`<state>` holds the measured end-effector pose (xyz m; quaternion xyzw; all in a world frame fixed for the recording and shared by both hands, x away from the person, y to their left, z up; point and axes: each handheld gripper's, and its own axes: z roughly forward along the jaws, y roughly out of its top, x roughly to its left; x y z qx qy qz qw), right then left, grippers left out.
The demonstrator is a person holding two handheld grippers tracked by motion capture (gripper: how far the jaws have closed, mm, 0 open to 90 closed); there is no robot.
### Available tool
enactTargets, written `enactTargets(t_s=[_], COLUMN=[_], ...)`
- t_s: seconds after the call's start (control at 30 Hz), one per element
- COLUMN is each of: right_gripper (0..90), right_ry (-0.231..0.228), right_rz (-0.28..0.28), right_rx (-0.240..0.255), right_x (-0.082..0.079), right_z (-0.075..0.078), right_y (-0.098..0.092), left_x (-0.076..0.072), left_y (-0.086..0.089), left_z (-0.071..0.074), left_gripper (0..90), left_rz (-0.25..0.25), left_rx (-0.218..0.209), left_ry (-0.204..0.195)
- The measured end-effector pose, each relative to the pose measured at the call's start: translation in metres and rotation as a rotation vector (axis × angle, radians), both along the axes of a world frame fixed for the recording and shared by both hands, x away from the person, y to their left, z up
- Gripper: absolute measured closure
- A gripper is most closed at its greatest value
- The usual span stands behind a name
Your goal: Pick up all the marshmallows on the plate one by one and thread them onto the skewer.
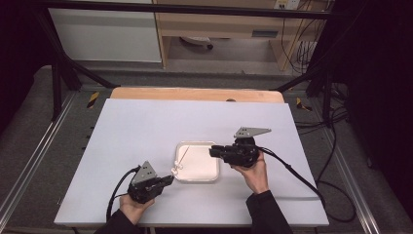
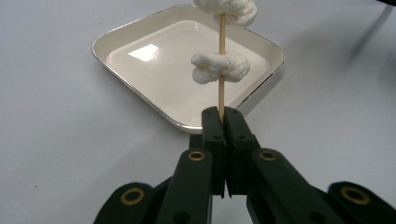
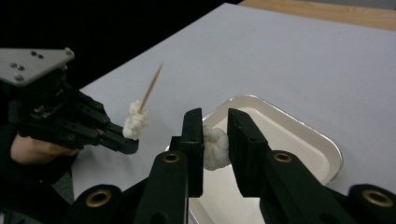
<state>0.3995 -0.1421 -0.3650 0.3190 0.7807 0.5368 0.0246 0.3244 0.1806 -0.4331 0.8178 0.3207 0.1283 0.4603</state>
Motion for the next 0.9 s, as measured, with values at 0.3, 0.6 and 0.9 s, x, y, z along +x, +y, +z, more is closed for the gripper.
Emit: enactTargets(t_s=[0.3, 0.6, 0.9], right_gripper=[77.1, 77.1, 77.0], right_ry=[-0.005, 0.01, 0.027], right_rz=[0.014, 0.04, 0.068], right_rx=[0.058, 0.075, 0.095], right_x=[0.006, 0.012, 0.015], right_z=[0.019, 0.023, 0.023], right_y=[0.011, 0.025, 0.03], left_x=[-0.001, -0.001, -0.003], left_y=[-0.001, -0.002, -0.004], left_z=[0.0, 0.0, 0.001], left_gripper=[88.6, 88.6, 88.6], left_rz=[-0.008, -0.018, -0.03], left_rx=[0.005, 0.011, 0.018], left_ry=[-0.008, -0.014, -0.023])
